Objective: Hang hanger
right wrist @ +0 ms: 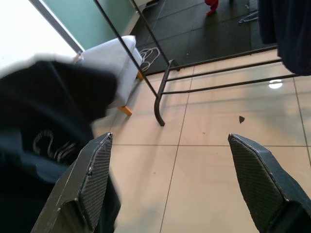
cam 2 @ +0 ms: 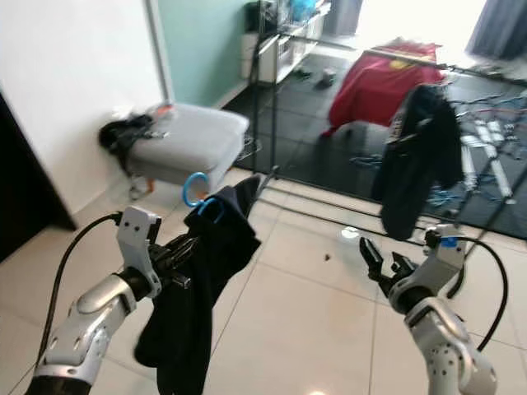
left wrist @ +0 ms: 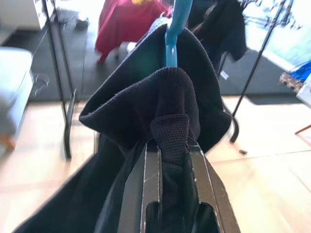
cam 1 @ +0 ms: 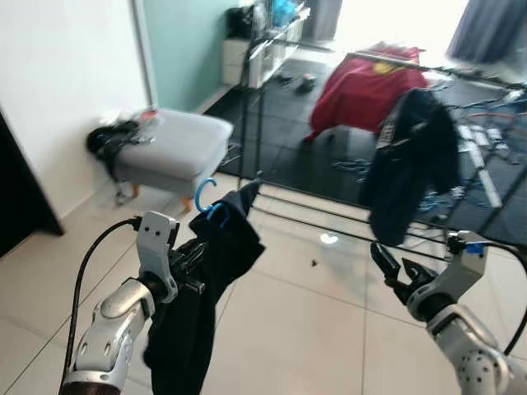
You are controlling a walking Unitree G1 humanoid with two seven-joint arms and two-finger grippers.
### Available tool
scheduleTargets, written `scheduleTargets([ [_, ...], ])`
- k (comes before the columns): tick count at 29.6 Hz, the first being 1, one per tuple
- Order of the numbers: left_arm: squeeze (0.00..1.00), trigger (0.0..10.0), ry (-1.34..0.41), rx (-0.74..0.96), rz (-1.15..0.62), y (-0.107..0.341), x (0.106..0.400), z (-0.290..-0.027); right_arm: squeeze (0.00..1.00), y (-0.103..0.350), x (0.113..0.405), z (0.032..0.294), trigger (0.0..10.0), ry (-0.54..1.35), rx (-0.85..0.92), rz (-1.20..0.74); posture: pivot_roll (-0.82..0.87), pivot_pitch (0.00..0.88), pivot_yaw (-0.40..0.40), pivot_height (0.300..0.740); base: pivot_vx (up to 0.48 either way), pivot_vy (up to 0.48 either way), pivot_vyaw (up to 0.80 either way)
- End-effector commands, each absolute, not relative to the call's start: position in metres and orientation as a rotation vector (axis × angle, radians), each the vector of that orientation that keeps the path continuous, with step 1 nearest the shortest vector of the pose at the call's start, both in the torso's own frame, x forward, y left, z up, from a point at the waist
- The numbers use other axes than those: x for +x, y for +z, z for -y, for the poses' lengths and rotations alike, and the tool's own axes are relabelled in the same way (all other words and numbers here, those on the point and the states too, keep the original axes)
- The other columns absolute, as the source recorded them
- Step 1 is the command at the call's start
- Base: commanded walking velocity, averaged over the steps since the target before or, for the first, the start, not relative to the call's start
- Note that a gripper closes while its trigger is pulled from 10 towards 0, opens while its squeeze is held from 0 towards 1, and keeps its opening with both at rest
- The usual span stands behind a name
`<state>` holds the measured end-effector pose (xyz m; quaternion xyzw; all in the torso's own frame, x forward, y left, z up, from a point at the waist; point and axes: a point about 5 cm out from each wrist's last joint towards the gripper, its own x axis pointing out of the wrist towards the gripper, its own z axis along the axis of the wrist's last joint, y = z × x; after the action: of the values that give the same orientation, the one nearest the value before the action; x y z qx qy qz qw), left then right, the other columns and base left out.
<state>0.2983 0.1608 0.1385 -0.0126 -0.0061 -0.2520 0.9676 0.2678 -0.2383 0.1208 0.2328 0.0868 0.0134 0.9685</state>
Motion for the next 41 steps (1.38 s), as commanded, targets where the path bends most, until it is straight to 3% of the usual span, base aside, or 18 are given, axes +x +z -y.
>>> scheduleTargets([
  [1, 0.00, 10.0, -0.551, -0.020, 0.118, 0.160, 0.302, -0.151, 0.00, 0.126, 0.272, 0.236, 10.0, 0.023, 0.457, -0.148, -0.06, 0.058, -0.054, 0.740, 0.480, 0.000, 0.00],
  [9, 0.00, 10.0, -0.596, -0.017, 0.170, 0.174, 0.305, -0.134, 0.00, 0.132, 0.276, 0.235, 10.0, 0.018, 0.453, -0.112, -0.06, 0.058, -0.048, 0.740, 0.480, 0.000, 0.00],
  [20, 0.00, 10.0, -0.635, -0.012, 0.194, 0.183, 0.304, -0.121, 0.00, 0.134, 0.281, 0.230, 10.0, 0.018, 0.455, -0.087, -0.06, 0.059, -0.043, 0.740, 0.480, 0.000, -0.80],
  [41, 0.00, 10.0, -0.549, 0.067, 0.173, 0.202, 0.323, -0.111, 0.00, 0.140, 0.284, 0.225, 10.0, 0.023, 0.462, -0.046, -0.06, 0.069, -0.034, 0.740, 0.480, 0.000, 0.00],
])
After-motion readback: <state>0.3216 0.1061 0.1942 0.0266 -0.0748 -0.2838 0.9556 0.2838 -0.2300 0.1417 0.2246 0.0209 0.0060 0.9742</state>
